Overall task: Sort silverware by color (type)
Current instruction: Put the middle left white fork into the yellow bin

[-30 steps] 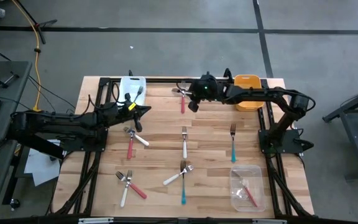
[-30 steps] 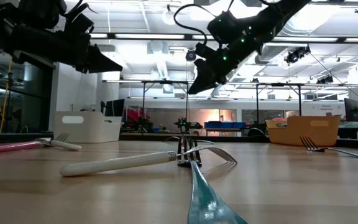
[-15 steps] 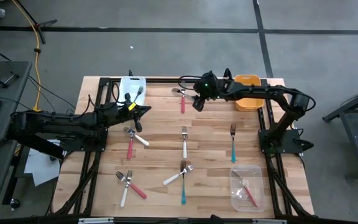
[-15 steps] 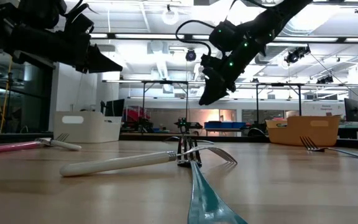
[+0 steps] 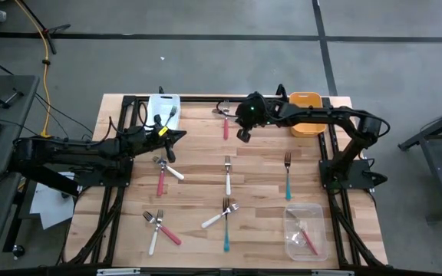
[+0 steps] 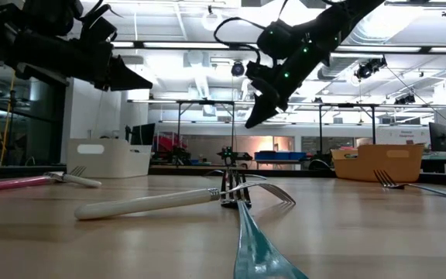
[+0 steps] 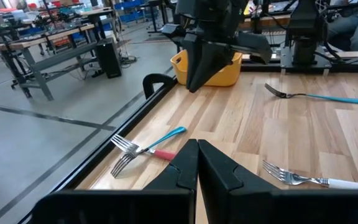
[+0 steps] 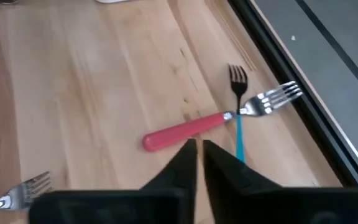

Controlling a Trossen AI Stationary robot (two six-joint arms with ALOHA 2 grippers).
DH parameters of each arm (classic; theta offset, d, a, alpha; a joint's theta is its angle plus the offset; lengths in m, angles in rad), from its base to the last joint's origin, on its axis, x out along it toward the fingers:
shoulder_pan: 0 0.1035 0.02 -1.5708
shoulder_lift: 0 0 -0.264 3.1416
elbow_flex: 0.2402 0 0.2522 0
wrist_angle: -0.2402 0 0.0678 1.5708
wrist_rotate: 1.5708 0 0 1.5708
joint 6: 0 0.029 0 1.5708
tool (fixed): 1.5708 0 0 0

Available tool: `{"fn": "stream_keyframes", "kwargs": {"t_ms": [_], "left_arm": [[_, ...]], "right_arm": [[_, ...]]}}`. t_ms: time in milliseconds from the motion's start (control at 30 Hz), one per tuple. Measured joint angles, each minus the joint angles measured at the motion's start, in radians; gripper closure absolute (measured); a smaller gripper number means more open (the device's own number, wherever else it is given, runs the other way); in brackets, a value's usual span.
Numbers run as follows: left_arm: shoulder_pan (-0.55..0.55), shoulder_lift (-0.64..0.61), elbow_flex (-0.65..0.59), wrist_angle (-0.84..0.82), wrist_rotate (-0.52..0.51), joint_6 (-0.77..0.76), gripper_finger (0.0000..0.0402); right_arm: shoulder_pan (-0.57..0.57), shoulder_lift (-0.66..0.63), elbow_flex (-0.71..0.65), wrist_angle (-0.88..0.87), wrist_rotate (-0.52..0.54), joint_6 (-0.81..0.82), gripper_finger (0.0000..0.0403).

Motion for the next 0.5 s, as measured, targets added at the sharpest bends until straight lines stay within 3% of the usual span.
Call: {"fn": "stream_keyframes", "kwargs": {"t_ms": [500], "left_arm": [[0.001, 0.0, 0.0, -0.023, -0.111, -0.052, 0.0401]], "right_arm": [[0.063, 0.0, 0.0, 0.028, -0.003, 0.096, 0.0396]]}}
